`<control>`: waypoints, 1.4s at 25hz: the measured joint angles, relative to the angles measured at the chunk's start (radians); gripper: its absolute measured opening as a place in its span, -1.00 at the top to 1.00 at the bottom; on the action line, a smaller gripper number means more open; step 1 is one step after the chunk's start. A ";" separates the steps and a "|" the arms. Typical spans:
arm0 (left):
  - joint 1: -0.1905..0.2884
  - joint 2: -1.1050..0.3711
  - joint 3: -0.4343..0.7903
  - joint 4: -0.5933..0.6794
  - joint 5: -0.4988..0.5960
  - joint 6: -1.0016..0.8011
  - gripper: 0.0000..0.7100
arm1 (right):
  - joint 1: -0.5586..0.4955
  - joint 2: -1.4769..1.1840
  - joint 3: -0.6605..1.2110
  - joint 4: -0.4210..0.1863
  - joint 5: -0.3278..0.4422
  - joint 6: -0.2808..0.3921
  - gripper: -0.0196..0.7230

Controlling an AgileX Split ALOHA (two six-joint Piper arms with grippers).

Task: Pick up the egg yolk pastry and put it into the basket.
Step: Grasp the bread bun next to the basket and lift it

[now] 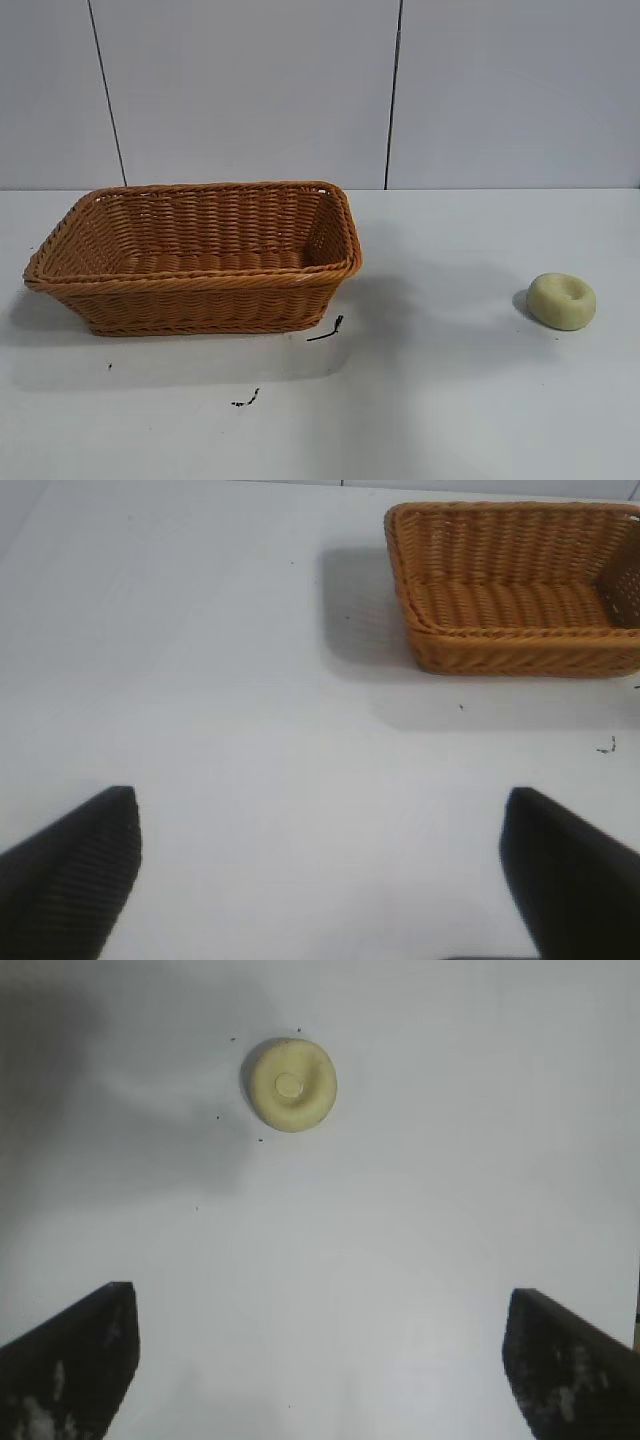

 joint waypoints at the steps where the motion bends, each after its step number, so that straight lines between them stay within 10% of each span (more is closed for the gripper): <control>1: 0.000 0.000 0.000 0.000 0.000 0.000 -0.96 | 0.000 0.059 -0.037 0.000 0.002 0.005 -0.90; 12: 0.000 0.000 0.000 0.000 0.000 0.000 -0.96 | 0.000 0.513 -0.297 0.014 0.013 0.000 -0.90; 35: 0.000 0.000 0.000 0.000 0.000 0.000 -0.96 | 0.000 0.771 -0.306 0.070 -0.217 0.011 -0.90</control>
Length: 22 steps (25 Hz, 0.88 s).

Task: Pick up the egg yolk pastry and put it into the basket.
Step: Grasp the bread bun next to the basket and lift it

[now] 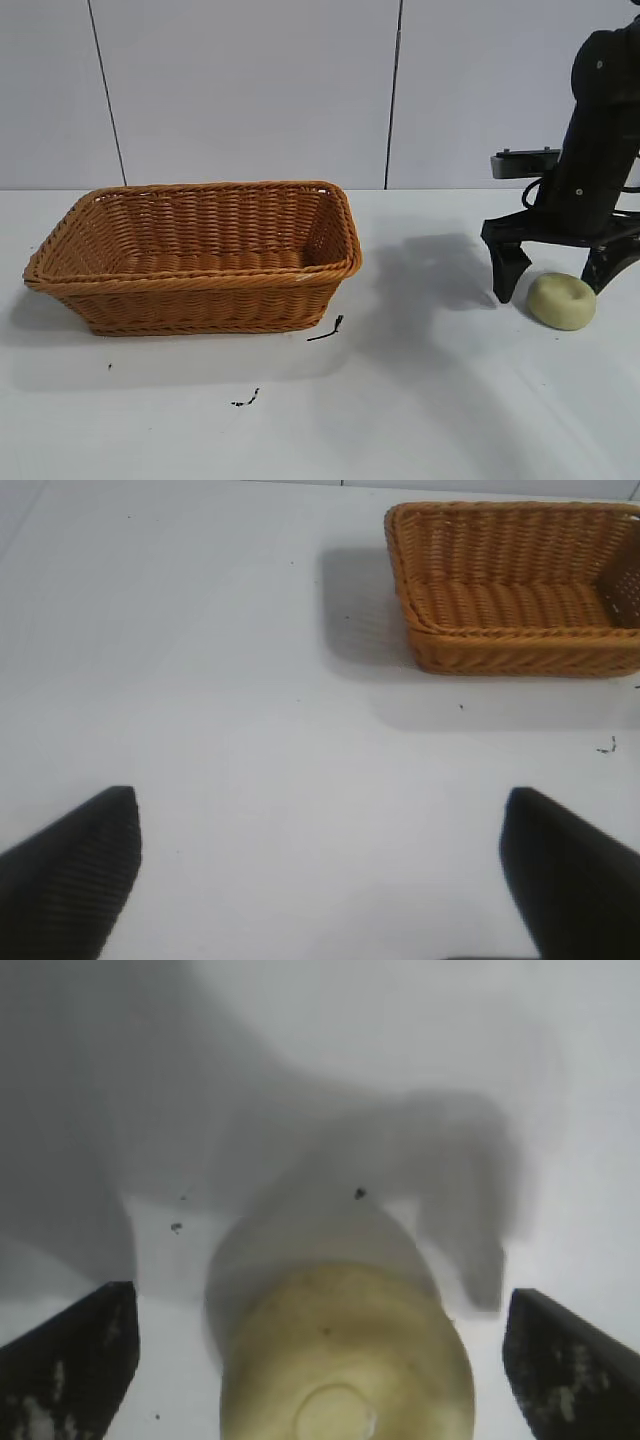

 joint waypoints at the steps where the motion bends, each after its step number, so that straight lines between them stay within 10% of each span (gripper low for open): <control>1: 0.000 0.000 0.000 0.000 0.000 0.000 -0.96 | 0.000 0.000 0.000 0.000 0.000 0.000 -0.90; 10: 0.000 0.000 0.000 0.000 0.000 0.000 -0.96 | 0.000 0.010 0.000 0.000 0.030 -0.001 -0.86; 17: 0.000 0.000 0.000 0.000 0.000 0.000 -0.96 | 0.000 0.012 0.000 0.000 0.059 -0.001 0.09; 22: 0.000 0.000 0.000 0.000 0.000 0.000 -0.96 | 0.000 0.012 -0.002 0.000 0.064 -0.001 0.37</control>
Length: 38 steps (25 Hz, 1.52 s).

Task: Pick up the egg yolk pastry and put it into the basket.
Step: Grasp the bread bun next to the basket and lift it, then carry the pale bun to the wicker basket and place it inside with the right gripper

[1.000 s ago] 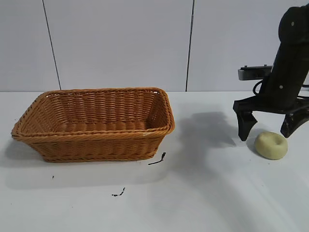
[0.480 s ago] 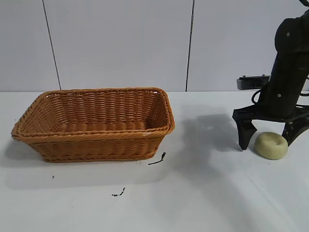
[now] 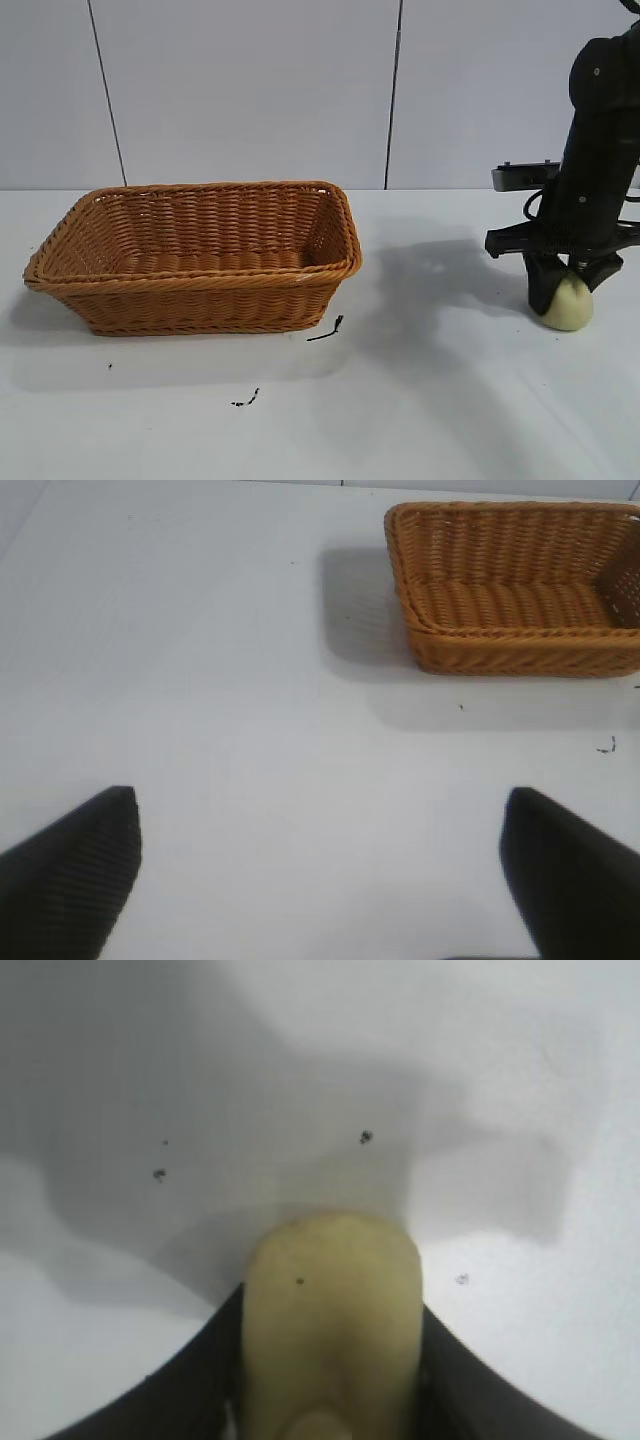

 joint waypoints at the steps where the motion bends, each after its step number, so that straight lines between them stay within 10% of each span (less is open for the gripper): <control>1: 0.000 0.000 0.000 0.000 0.000 0.000 -0.96 | 0.000 0.000 -0.001 0.000 0.001 0.000 0.38; 25: 0.000 0.000 0.000 0.000 0.000 0.000 -0.96 | 0.015 -0.178 -0.355 0.013 0.235 -0.045 0.41; 38: 0.000 0.000 0.000 0.000 0.000 0.000 -0.96 | 0.349 0.048 -0.751 0.017 0.377 -0.035 0.41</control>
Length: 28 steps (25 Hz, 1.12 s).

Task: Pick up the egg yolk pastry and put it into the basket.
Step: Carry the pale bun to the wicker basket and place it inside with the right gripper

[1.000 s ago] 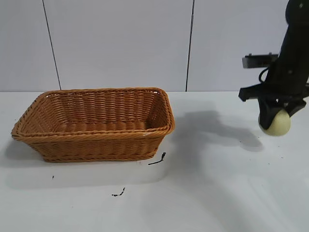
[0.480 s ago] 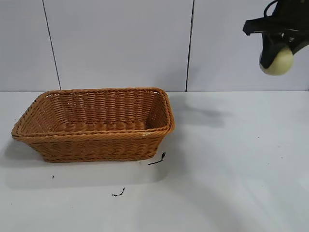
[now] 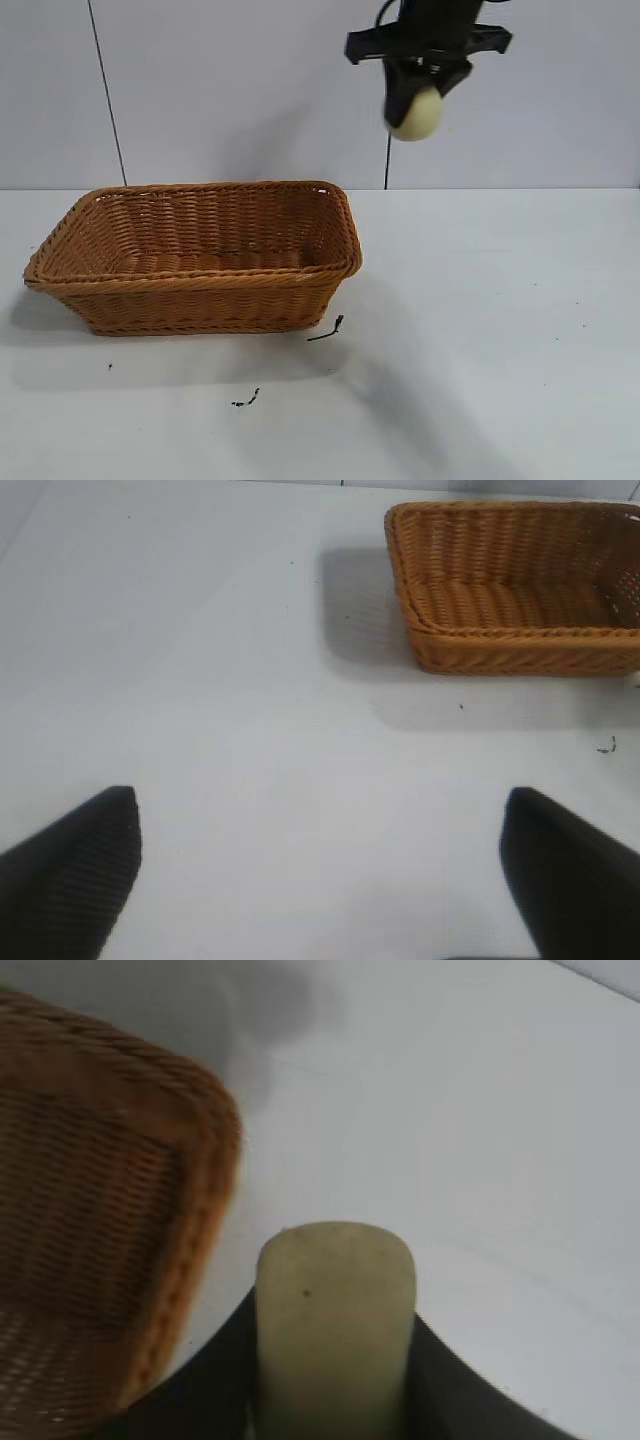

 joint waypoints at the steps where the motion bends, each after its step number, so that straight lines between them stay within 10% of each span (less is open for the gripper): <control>1: 0.000 0.000 0.000 0.000 0.000 0.000 -0.96 | 0.031 0.000 -0.002 0.000 -0.007 0.002 0.41; 11: 0.000 0.000 0.000 0.000 0.000 0.000 -0.96 | 0.238 0.032 -0.003 0.006 -0.169 0.041 0.41; 28: 0.000 0.000 0.000 0.000 0.000 0.000 -0.96 | 0.242 0.284 -0.004 -0.008 -0.309 0.095 0.21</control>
